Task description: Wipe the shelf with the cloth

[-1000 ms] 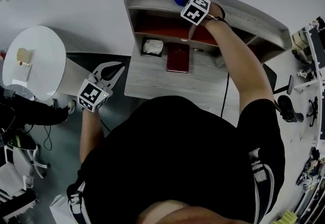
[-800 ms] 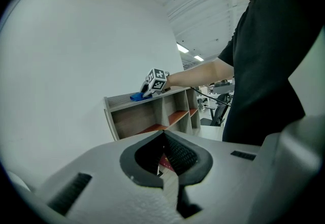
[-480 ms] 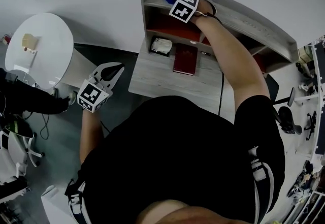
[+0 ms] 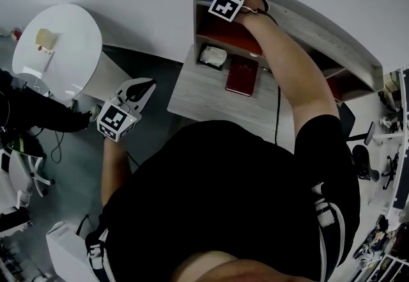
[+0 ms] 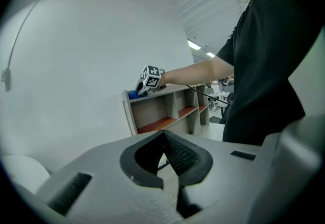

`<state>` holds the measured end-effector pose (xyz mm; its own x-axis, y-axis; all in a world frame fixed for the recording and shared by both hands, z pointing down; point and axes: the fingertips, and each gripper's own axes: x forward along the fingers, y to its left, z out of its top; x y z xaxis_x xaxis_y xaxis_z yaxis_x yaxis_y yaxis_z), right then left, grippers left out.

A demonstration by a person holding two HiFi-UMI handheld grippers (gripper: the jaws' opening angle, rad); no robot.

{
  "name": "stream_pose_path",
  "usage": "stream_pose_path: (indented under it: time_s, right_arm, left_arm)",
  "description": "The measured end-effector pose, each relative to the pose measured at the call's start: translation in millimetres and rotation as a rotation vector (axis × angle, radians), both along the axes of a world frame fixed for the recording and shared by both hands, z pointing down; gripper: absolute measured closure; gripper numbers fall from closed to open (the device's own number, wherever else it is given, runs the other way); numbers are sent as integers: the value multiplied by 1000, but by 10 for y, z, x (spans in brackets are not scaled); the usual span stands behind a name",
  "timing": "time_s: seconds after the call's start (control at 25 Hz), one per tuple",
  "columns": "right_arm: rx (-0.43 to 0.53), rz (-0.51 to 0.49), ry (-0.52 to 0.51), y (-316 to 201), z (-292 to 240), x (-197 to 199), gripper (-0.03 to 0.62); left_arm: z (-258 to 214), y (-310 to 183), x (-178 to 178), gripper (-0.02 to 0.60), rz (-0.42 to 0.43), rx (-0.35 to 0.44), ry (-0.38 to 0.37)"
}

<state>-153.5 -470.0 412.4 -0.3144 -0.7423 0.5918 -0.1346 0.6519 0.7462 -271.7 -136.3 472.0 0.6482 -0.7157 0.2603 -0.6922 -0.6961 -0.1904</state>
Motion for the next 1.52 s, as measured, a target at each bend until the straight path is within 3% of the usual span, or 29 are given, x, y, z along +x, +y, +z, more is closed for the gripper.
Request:
stream_pose_path:
  time_s: [0.36,1.0,1.52]
  right_arm:
    - [-10,-23,2,-44,4,-123,519]
    - [-13,-16,-22,-31,-38,-63,519]
    - [38,4,-126,335,-467,429,517]
  left_arm:
    - [-10,-50,-48,568,-17,-6,3]
    - [33,-179,88,568,35,-8,-9]
    - [36,-424,352,568,120,-21,-25]
